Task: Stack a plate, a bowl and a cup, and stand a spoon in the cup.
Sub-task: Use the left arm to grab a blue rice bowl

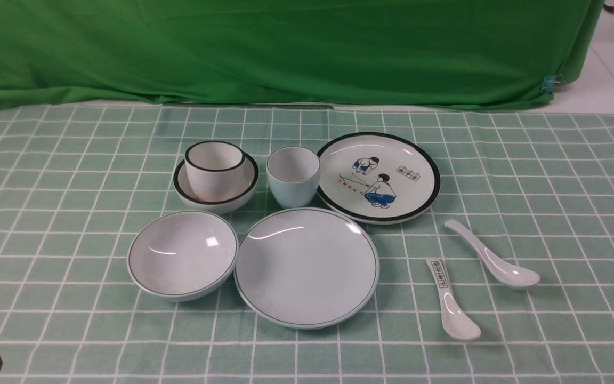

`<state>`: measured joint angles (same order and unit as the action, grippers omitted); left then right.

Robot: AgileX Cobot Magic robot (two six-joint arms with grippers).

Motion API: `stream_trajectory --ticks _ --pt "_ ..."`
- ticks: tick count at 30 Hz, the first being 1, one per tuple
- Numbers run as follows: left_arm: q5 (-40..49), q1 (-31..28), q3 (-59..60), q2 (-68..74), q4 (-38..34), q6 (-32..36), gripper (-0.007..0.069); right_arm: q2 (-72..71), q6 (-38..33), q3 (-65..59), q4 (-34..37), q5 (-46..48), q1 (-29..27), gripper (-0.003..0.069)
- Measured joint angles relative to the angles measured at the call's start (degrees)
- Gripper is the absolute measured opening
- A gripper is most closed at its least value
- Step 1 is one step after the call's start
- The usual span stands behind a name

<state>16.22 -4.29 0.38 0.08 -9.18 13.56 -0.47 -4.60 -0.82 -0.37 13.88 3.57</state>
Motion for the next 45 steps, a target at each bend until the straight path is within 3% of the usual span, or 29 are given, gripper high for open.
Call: stream_trajectory --ticks 10,13,16,21,26,31,34,40,41,45 --pt "-2.55 0.0 0.0 0.0 -1.82 -0.58 0.0018 0.0 0.0 0.0 0.0 -0.07 0.0 0.0242" --pt "-9.96 0.0 0.0 0.0 -18.81 -4.98 0.0018 0.0 0.0 0.0 0.0 -0.13 0.0 0.0242" --pt "-14.85 0.0 0.0 0.0 -30.14 -6.61 0.0018 0.0 0.0 0.0 0.0 -0.13 0.0 0.0242" --pt "-20.47 0.0 0.0 0.0 -34.26 -8.07 0.0018 0.0 0.0 0.0 0.0 -0.13 0.0 0.0242" --pt "-9.59 -0.04 -9.18 2.52 -30.61 -6.08 0.0018 0.0 0.0 0.0 0.04 -0.13 0.0 0.0242" --pt "15.45 -0.04 -27.37 21.87 -27.77 10.34 0.0018 0.0 0.0 0.0 0.04 -0.13 0.0 0.0242" --pt "25.37 0.39 -35.7 33.87 -27.58 14.15 0.0018 0.0 0.0 0.0 0.04 -0.13 0.0 0.0242" --pt "27.33 5.35 -43.39 50.4 -26.91 17.67 0.0018 0.0 0.0 0.0 0.04 -0.13 0.0 0.0242" --pt "26.72 9.11 -45.16 55.82 -26.51 21.24 0.0018 0.0 0.0 0.0 0.04 -0.13 0.0 0.0242" --pt "26.93 18.23 -49.65 67.19 -22.56 25.33 0.0018 0.0 0.0 0.0 0.04 -0.13 0.0 0.0242"
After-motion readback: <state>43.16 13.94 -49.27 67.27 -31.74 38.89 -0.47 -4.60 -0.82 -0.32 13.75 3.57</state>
